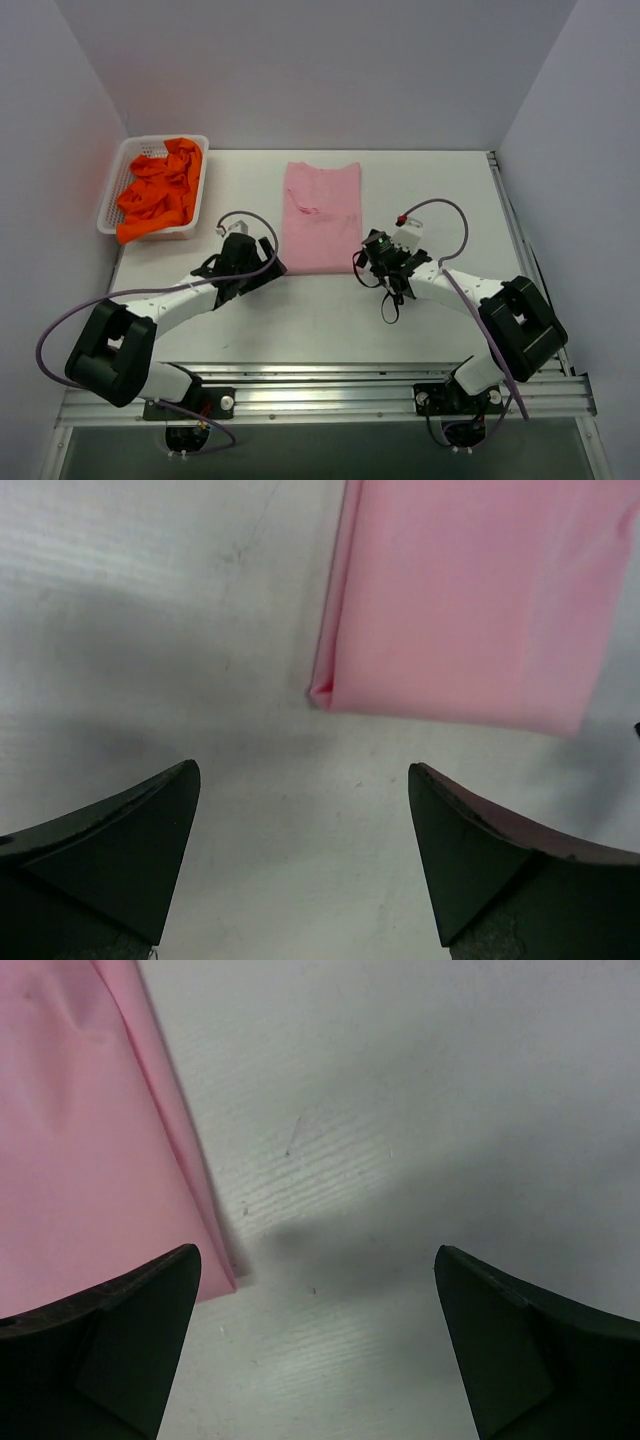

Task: Fold and stack the t-shirts
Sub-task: Grab one side of the 2/3 rectangular tshirt with both arms

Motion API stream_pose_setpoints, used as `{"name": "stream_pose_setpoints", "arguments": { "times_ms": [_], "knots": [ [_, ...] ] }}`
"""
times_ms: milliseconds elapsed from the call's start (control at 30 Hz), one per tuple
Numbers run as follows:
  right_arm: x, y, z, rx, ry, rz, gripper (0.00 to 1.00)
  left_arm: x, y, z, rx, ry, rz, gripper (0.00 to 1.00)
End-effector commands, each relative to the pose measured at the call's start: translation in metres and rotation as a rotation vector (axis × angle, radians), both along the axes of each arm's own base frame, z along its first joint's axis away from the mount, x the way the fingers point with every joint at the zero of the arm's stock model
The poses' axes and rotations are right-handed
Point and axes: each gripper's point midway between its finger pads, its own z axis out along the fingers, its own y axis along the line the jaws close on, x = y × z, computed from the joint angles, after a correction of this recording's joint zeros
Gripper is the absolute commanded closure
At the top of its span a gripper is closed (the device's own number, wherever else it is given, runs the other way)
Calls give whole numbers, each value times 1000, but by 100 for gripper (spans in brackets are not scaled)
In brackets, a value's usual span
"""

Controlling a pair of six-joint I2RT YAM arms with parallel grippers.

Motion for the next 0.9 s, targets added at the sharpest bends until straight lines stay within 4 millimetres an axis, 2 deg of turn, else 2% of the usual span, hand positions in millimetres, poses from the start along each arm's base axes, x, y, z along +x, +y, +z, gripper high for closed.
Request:
{"name": "stream_pose_setpoints", "arguments": {
  "times_ms": [0,100,300,433,567,667,700,767,800,833,867],
  "knots": [
    [10,18,12,109,-85,8,2,10,-16,16,-64,-104,42,6],
    [10,23,2,117,-73,21,3,7,-18,-3,-65,-77,41,6],
    [15,37,-18,114,-41,42,5,7,-26,-26,-83,-46,33,6],
    [13,54,-33,117,-20,70,9,11,-28,-34,-76,-37,38,5],
    [13,63,-52,106,14,86,17,11,-31,-40,-83,-24,34,1],
    [13,66,-61,105,29,89,30,11,-33,-43,-93,-20,29,13],
    [13,65,-63,103,34,88,37,11,-34,-44,-97,-21,24,22],
    [12,65,-67,98,42,89,40,11,-35,-44,-102,-20,24,30],
    [12,65,-68,97,42,87,45,10,-36,-47,-100,-12,20,35],
    [12,64,-68,94,45,85,46,11,-36,-47,-103,-13,22,45],
    [12,64,-69,90,48,84,50,10,-37,-48,-102,-11,17,51]
  ]
}}
